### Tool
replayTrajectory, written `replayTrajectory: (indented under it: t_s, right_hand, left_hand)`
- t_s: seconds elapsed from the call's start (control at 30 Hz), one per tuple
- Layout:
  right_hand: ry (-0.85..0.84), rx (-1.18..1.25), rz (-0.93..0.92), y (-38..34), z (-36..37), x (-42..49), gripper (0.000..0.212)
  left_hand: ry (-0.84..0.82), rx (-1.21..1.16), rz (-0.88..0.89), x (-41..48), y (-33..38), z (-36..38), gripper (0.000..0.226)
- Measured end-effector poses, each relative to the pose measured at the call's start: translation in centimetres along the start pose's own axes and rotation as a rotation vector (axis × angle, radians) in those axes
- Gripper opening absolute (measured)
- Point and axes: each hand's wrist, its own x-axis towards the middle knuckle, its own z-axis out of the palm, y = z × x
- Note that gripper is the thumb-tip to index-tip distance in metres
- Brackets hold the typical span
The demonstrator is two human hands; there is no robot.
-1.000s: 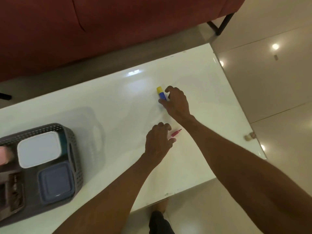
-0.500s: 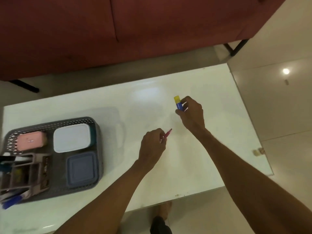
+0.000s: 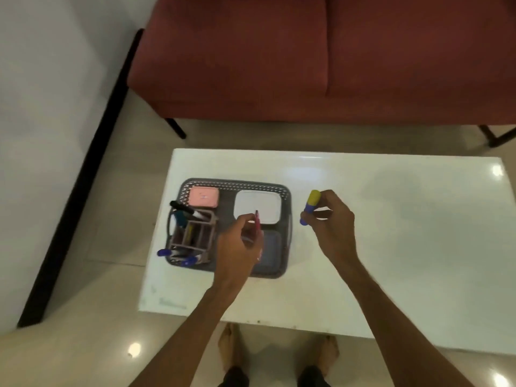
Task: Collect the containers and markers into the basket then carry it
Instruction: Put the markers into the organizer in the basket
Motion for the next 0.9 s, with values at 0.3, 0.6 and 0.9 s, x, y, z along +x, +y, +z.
replayTrajectory:
  t_s: [0.3, 0.6, 0.9]
  right_hand:
    - [-0.184, 0.055, -0.065, -2.7, 14.7, -4.1, 0.026]
    - [-0.179, -0.116, -0.118, 0.1, 21.4, -4.5, 0.019]
    - [-0.163, -0.278, -0.141, 2.4, 24.3, -4.5, 0.021]
  left_hand:
    - [0.278, -0.036, -0.101, 0.8, -6.2, -12.9, 0.011]
    - [0.215, 0.138, -0.09, 4.5, -10.3, -13.7, 0.011]
    - [0.136, 0.385, -0.161, 5.8, -11.9, -13.0, 0.015]
